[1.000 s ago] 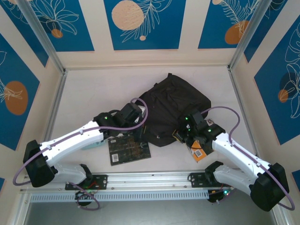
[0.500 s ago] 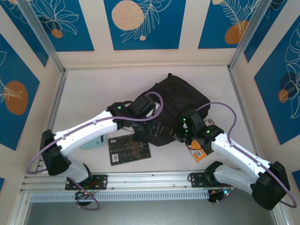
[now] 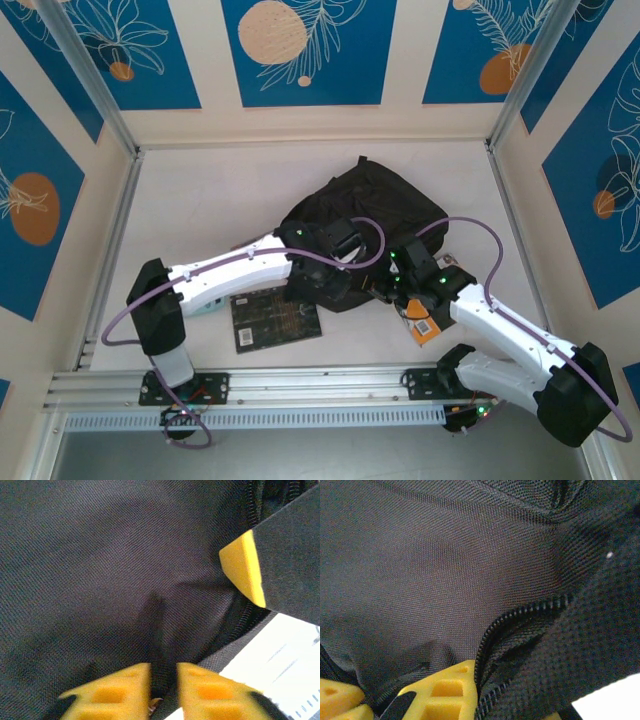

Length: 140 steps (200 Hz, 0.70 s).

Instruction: Pack books, pencil case, and school supplies into a backpack

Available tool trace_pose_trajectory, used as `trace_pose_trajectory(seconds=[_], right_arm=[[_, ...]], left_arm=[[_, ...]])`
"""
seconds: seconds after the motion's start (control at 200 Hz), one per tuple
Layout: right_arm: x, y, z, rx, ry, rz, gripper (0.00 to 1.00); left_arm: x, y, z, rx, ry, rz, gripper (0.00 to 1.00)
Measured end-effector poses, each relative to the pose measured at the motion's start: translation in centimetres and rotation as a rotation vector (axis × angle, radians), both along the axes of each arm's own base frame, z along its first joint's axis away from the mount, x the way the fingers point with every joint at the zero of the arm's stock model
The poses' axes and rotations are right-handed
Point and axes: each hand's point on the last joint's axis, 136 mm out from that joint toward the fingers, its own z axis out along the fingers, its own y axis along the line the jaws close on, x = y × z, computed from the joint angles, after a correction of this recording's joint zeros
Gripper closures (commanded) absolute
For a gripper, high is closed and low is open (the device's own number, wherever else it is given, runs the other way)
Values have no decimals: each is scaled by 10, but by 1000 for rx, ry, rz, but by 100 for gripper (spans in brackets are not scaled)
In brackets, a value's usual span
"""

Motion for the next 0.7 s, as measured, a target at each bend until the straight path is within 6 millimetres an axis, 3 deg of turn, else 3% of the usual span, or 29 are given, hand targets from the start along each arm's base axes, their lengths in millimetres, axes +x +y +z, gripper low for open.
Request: trace_pose_trajectory(seconds=[0.375,0.7], right_arm=[[0,-1,-2,-9,-2,14,100],[0,-1,-3,-12,-5,18,100]], left_arm=[[4,6,3,-5,-33,19,100],[23,51,32,-112,-90,198,100]])
